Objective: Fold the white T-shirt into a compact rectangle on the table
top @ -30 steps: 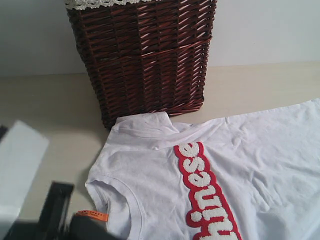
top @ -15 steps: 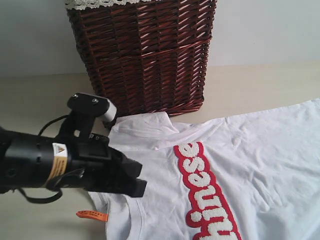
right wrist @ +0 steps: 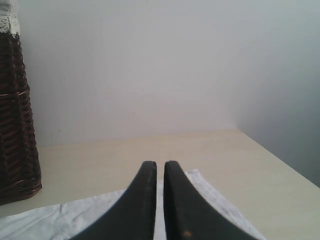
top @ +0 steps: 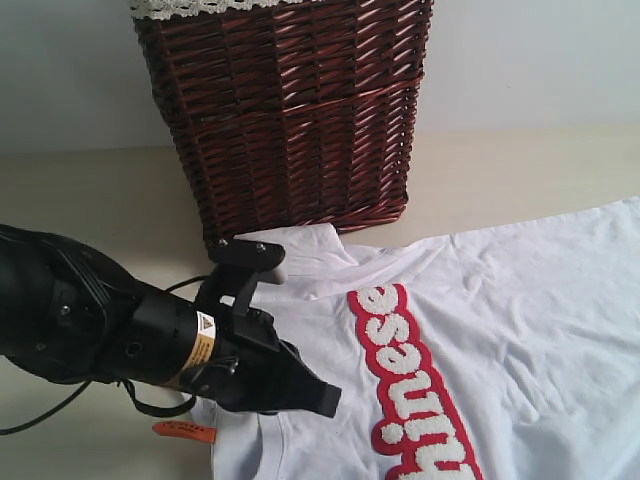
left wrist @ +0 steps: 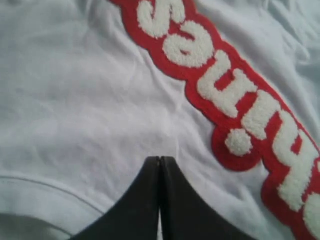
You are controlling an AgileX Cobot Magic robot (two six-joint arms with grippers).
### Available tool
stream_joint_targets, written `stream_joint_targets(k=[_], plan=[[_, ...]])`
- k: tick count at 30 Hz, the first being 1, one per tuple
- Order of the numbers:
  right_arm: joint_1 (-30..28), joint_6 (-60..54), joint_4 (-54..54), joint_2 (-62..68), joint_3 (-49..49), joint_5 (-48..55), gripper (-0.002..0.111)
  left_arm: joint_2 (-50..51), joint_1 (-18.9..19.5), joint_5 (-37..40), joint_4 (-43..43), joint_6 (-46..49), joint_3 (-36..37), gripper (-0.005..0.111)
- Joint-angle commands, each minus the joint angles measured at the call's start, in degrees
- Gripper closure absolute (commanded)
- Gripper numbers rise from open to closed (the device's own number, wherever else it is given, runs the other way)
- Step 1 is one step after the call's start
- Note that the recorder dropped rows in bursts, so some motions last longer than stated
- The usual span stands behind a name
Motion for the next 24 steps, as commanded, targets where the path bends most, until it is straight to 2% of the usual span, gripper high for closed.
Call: stream_joint_targets(k=[1, 8, 20, 24], plan=[[-0.02, -0.12, 0.00, -0.30, 0.22, 0.27, 0.100, 1.44, -0.95, -2.81, 4.31, -5.56, -0.33, 0.107], [-0.02, -0.12, 0.00, -0.30, 0.22, 0.27, 0.100, 1.54, -0.95, 0.93, 8.01, -11.03, -0.33, 0.107], [-0.02, -0.12, 0.00, -0.30, 0.22, 0.27, 0.100, 2.63, -0.95, -2.51, 8.01, -11.71, 0.26, 0.107], [-0.02, -0.12, 0.00, -0.30, 0.22, 0.27, 0.100, 2.63, -0.95, 4.03, 8.01, -11.71, 1.84, 0.107]])
